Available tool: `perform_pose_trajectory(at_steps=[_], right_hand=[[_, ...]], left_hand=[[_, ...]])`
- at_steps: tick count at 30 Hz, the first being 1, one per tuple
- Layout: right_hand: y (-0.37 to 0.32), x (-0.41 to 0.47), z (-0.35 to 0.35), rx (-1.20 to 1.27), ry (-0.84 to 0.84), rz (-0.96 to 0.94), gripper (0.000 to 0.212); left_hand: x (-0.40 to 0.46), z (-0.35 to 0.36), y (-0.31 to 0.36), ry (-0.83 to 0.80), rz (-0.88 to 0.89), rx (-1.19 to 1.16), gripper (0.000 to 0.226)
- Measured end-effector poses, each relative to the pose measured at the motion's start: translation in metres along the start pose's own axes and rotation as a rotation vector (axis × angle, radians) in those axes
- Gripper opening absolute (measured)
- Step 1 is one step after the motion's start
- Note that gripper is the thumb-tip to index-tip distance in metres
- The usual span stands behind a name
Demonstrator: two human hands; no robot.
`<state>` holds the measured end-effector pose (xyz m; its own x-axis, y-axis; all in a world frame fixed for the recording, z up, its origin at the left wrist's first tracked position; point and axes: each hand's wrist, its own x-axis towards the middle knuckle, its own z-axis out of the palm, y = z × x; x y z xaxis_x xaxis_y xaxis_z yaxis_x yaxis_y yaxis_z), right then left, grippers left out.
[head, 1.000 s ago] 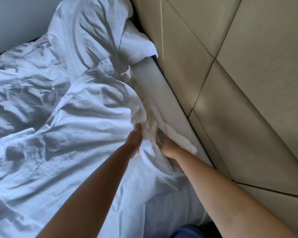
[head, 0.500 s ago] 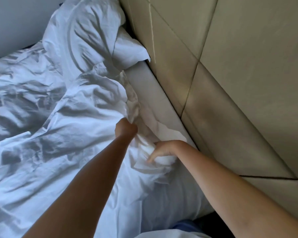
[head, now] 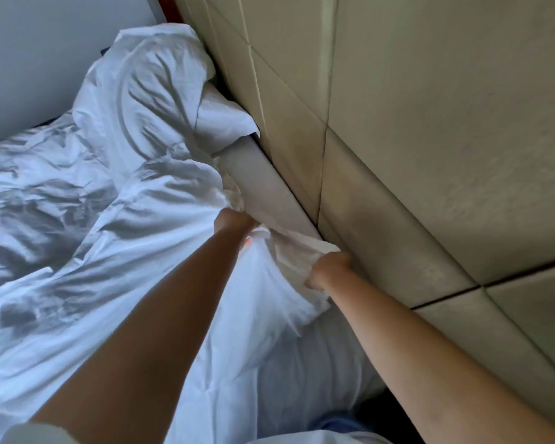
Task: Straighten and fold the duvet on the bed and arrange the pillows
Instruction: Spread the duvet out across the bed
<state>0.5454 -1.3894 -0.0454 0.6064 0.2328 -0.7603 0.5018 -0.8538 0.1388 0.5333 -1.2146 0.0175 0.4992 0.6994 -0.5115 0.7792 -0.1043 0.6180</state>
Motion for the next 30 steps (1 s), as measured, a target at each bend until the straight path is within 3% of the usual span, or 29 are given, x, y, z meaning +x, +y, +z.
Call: perform_pose_trajectory(at_steps=[3, 6, 7, 9, 12, 15, 17, 21, 25, 27, 30], right_hand=[[0.016, 0.000, 0.013, -0.139, -0.101, 0.134, 0.038], [0.023, -0.002, 0.027, -0.189, -0.107, 0.253, 0.038], [0.022, -0.001, 0.030, -0.128, -0.040, 0.263, 0.042], [0.015, 0.006, 0.033, 0.209, 0.173, 0.098, 0.050], [-0.002, 0.003, 0.027, 0.705, 0.249, -0.227, 0.064], [-0.020, -0.005, 0.027, 0.820, 0.277, -0.236, 0.040], [-0.021, -0.013, 0.023, 0.741, 0.391, -0.150, 0.038], [-0.007, -0.015, 0.008, 0.617, 0.698, 0.100, 0.040], [-0.012, -0.012, 0.001, 0.782, 1.040, 0.146, 0.020], [-0.018, -0.011, 0.001, 0.858, 1.186, 0.193, 0.020], [-0.018, -0.013, -0.008, 0.992, 1.290, 0.253, 0.017]], left_hand=[[0.011, -0.014, 0.008, 0.062, 0.030, -0.134, 0.045], [0.016, -0.018, 0.012, -0.017, 0.029, -0.283, 0.031], [0.015, -0.015, 0.012, -0.037, 0.008, -0.314, 0.024], [0.009, -0.005, 0.010, -0.043, -0.045, -0.333, 0.015], [0.001, 0.013, 0.003, -0.038, -0.083, -0.340, 0.029], [-0.004, 0.020, 0.008, -0.026, -0.038, -0.284, 0.030], [-0.002, 0.021, 0.016, -0.019, 0.028, -0.275, 0.028], [0.009, 0.014, 0.039, 0.005, 0.153, -0.482, 0.007], [0.018, 0.012, 0.058, -0.053, 0.313, -0.532, 0.009], [0.020, 0.015, 0.062, -0.133, 0.326, -0.538, 0.007], [0.022, 0.024, 0.053, -0.310, 0.394, -0.332, 0.017]])
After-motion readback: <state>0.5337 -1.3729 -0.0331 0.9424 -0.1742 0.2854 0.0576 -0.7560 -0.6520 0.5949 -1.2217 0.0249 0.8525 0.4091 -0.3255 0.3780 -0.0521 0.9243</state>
